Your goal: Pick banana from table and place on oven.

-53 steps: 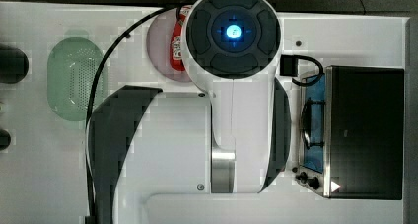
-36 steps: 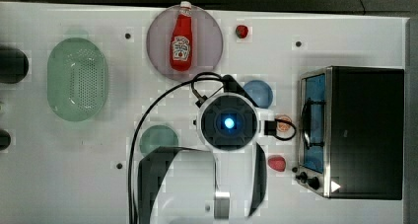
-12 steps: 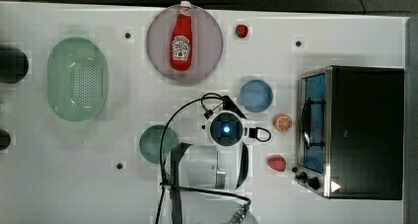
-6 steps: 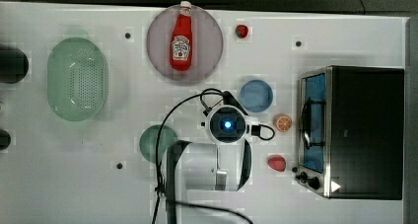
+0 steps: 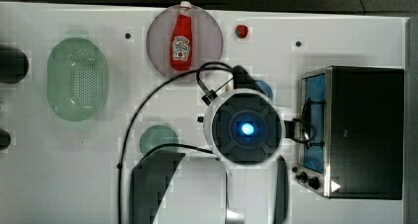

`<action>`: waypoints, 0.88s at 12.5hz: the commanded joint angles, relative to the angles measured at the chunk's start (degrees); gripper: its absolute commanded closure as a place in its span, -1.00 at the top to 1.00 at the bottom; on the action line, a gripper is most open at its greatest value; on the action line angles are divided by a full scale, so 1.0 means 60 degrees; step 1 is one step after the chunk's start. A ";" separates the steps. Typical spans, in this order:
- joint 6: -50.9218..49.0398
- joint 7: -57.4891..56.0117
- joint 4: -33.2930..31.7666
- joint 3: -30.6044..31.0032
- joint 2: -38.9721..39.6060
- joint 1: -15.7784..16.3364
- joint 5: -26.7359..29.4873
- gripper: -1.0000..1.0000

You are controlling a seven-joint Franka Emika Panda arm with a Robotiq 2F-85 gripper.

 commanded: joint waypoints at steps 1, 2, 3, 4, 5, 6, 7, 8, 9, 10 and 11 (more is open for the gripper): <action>-0.2056 0.0430 0.1598 -0.0042 0.0107 0.0026 0.0039 -0.58; -0.2395 0.0430 0.2104 -0.0138 0.0184 -0.0006 0.0039 -0.58; -0.2498 0.0393 0.2447 -0.0299 0.0325 -0.0053 0.0037 -0.58; -0.2500 0.0156 0.2652 -0.0525 0.0504 -0.0110 0.0032 -0.58; -0.2461 -0.0308 0.2802 -0.0822 0.0724 -0.0165 0.0024 -0.58; -0.2347 -0.0736 0.2948 -0.1171 0.0990 -0.0229 -0.0032 -0.58; -0.2261 -0.1274 0.3072 -0.1573 0.1247 -0.0294 -0.0064 -0.58; -0.2202 -0.1882 0.3182 -0.2013 0.1508 -0.0372 -0.0065 -0.58; -0.2060 -0.2599 0.3281 -0.2504 0.1763 -0.0458 -0.0064 -0.58; -0.1772 -0.3461 0.3351 -0.3032 0.2022 -0.0536 -0.0064 -0.58; -0.1310 -0.4383 0.3393 -0.3554 0.2284 -0.0597 -0.0064 -0.58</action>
